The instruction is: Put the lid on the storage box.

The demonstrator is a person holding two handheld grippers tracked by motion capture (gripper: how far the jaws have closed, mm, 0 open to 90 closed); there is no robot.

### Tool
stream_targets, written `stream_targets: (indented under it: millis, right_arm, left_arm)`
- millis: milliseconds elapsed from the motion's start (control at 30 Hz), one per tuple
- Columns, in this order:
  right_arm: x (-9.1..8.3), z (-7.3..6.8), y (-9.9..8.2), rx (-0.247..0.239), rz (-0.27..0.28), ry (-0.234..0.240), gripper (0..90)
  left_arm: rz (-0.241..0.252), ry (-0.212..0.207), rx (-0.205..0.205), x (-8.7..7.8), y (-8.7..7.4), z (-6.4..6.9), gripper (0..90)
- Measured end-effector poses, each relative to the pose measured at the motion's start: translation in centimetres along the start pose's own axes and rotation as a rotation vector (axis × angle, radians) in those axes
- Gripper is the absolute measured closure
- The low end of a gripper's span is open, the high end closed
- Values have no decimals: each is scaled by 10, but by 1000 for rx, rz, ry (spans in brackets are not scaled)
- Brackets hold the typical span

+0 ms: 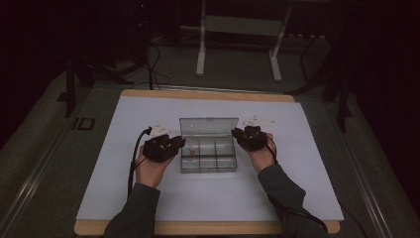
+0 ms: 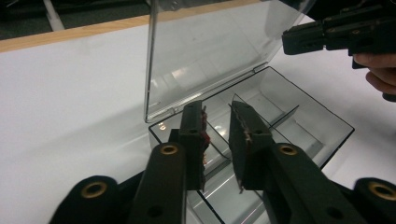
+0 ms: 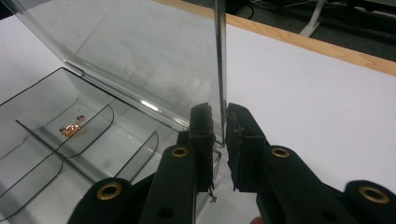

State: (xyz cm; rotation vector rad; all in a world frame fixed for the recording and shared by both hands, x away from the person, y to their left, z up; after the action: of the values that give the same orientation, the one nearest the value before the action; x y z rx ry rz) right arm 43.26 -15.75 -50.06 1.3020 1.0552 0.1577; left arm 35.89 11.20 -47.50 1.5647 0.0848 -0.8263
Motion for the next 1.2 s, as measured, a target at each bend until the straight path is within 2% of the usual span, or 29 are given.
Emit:
stream_targets:
  millis: [67,233,567,933,1200]
  right_arm:
    - [-1,0,-1,-10,-3,1,810]
    - [-3,-3,-3,-24,-6,-1,816]
    - [-7,-6,-8,-34,-9,4,816]
    - [-8,-7,-12,-49,-20,14,811]
    - [-8,-10,-17,-39,-16,35,715]
  left_arm:
    - [5,-22,-17,-1,1,1,803]
    - [32,-14,-37,-6,7,2,897]
    - [37,3,-63,-5,9,2,899]
    - [32,-24,-69,-8,9,5,899]
    - [21,-27,-54,-8,7,8,898]
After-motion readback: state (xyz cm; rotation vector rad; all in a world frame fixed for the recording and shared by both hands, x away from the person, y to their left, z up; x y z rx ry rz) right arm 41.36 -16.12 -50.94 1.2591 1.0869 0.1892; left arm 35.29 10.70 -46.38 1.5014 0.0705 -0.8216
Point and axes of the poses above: each handheld gripper's, and its own axes: x roughly forward along the jaws, y roughly out of its top, z roughly to its right, the point moved 4 cm from there along x, roughly forward along the jaws, and after that the axes turned 9 degrees about y, right-handed, at the moved point
